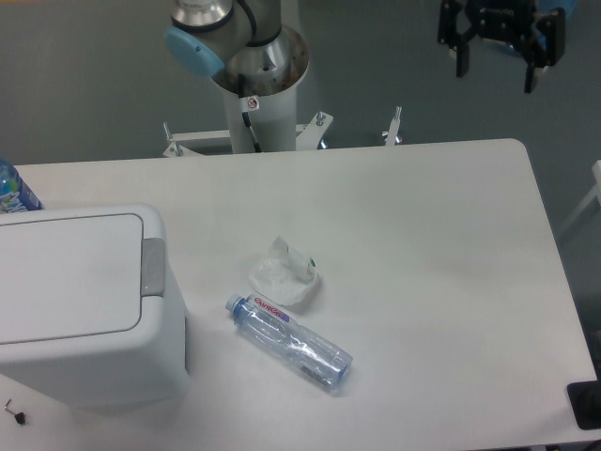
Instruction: Open the trash can
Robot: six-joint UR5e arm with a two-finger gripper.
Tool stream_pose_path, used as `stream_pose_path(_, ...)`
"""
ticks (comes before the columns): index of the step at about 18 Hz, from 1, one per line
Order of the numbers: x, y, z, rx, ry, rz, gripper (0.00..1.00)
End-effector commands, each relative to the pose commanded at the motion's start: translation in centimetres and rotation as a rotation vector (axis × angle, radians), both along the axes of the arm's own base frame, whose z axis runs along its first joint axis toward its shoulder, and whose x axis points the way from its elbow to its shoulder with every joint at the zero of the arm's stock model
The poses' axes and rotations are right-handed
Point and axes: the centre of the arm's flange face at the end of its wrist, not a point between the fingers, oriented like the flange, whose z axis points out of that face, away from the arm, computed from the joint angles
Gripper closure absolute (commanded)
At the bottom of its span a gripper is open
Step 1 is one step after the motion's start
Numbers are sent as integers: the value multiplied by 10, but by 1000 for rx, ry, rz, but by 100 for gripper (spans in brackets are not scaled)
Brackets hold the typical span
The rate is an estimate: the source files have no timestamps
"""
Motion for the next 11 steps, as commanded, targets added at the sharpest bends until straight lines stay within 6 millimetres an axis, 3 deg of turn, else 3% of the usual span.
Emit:
stream_pose_path(7,2,3,0,6,-5,19,0)
stream_pose_path(11,2,15,0,74,-17,188,0)
